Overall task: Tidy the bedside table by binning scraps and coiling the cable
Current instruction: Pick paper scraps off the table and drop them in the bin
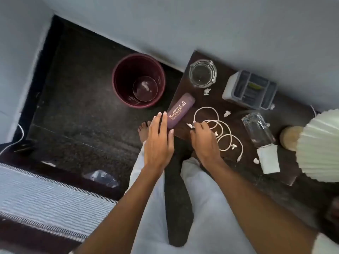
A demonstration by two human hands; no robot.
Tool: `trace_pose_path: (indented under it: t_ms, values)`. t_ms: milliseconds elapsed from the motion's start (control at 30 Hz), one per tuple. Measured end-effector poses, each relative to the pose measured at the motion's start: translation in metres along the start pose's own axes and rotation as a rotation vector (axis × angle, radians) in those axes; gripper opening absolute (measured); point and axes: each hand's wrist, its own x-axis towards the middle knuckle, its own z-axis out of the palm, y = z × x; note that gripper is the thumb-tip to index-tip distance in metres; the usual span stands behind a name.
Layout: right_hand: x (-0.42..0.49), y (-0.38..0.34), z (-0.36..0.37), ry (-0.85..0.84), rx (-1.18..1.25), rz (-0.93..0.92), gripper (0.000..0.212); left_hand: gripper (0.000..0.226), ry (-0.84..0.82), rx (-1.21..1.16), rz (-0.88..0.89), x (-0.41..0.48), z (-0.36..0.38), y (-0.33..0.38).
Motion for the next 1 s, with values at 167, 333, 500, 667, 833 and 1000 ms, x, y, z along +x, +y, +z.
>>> trace_pose_path:
  t_ms: [167, 333, 500, 667, 833, 1000]
  values:
    - [0.021, -0.016, 0.014, -0.086, 0.002, 0.110, 0.025, 0.054, 0.026, -0.131, -0.080, 0.019, -0.002, -0.016]
    - [0.030, -0.014, 0.026, -0.071, -0.010, 0.209, 0.017, 0.054, 0.039, -0.135, -0.051, 0.046, -0.005, -0.026]
    - [0.031, -0.010, 0.030, -0.120, -0.045, 0.236, 0.011, 0.048, 0.029, -0.182, -0.068, 0.062, -0.010, -0.022]
    - [0.028, -0.017, 0.016, 0.042, 0.023, 0.268, 0.004, 0.035, 0.017, -0.340, -0.164, 0.071, -0.017, -0.014]
    - [0.037, -0.039, -0.010, 0.296, 0.494, 0.232, 0.003, 0.018, -0.016, -0.665, -0.375, 0.085, -0.025, 0.001]
    - [0.064, -0.063, -0.022, 0.283, 0.739, 0.270, 0.002, 0.017, -0.056, -0.907, -0.550, 0.103, -0.026, 0.003]
